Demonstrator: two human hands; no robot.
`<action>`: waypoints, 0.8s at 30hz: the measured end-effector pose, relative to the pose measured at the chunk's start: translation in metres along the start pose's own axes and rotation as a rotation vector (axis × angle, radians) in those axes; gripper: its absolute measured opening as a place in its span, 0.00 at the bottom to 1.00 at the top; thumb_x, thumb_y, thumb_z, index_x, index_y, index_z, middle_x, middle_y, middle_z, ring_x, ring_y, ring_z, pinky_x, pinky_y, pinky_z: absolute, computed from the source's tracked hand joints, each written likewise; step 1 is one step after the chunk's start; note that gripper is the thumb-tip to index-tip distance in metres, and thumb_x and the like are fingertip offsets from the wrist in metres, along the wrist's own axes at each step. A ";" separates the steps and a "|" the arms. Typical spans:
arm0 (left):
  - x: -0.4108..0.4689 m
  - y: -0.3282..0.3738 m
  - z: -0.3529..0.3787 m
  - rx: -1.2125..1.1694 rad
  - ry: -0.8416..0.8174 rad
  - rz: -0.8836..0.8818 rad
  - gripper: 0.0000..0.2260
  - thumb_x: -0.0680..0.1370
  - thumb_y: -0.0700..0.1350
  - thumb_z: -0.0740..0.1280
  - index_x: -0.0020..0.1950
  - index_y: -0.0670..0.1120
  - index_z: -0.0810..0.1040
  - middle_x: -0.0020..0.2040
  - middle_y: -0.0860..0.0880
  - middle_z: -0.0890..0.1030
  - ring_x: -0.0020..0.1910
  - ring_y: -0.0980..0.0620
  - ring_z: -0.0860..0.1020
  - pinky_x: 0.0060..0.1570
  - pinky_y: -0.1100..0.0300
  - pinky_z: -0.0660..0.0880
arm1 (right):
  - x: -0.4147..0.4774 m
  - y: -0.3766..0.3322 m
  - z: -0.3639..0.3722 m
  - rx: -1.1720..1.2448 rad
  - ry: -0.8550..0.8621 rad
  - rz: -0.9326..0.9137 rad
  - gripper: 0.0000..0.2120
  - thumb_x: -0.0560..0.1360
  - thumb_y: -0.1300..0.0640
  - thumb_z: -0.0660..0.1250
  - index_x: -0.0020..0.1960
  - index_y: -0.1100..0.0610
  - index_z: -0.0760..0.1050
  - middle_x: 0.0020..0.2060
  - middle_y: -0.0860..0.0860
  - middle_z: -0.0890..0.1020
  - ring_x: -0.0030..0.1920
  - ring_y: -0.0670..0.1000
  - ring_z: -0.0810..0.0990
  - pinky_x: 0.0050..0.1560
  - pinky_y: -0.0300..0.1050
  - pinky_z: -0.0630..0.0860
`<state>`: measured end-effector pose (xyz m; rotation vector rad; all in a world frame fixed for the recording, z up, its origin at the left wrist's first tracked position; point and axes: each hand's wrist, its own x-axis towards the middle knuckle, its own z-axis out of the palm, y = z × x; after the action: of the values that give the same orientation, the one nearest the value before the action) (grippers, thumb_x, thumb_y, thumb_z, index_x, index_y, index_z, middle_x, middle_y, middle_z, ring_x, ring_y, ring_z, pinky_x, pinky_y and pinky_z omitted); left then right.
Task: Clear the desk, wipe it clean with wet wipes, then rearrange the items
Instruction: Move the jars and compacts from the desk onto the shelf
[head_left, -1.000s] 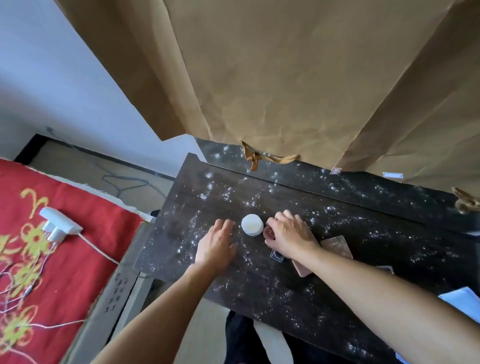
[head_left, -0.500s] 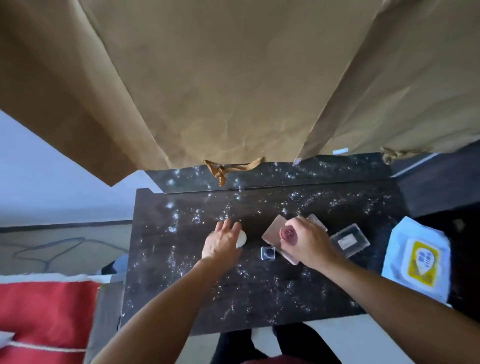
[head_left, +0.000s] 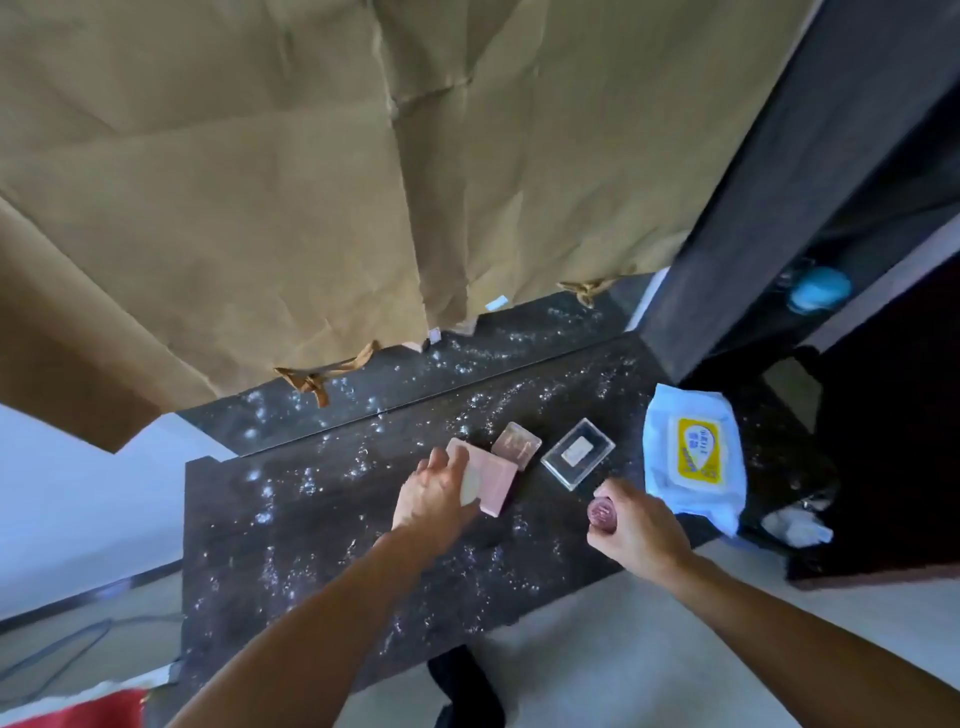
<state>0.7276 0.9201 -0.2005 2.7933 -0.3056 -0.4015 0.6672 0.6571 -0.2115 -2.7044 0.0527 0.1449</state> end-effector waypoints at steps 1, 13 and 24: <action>-0.002 0.017 0.002 -0.010 -0.004 0.010 0.27 0.72 0.52 0.69 0.67 0.48 0.64 0.61 0.46 0.71 0.58 0.44 0.73 0.53 0.52 0.71 | -0.009 0.013 -0.007 0.006 0.007 0.015 0.13 0.61 0.54 0.72 0.44 0.54 0.74 0.38 0.50 0.80 0.39 0.57 0.80 0.37 0.47 0.73; -0.034 0.225 0.054 -0.026 0.003 0.243 0.25 0.70 0.52 0.70 0.63 0.46 0.69 0.60 0.46 0.71 0.60 0.45 0.72 0.53 0.52 0.72 | -0.114 0.168 -0.099 0.056 0.134 0.164 0.10 0.64 0.54 0.71 0.44 0.52 0.76 0.39 0.48 0.80 0.40 0.53 0.80 0.37 0.45 0.75; 0.069 0.331 0.052 0.006 0.060 0.431 0.25 0.72 0.55 0.69 0.65 0.50 0.67 0.59 0.50 0.73 0.59 0.48 0.72 0.50 0.55 0.72 | -0.068 0.249 -0.161 0.083 0.185 0.253 0.13 0.67 0.52 0.71 0.51 0.53 0.76 0.45 0.49 0.79 0.43 0.52 0.80 0.43 0.45 0.76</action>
<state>0.7220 0.5807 -0.1573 2.6362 -0.8716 -0.2116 0.6001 0.3643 -0.1629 -2.6108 0.4460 -0.0328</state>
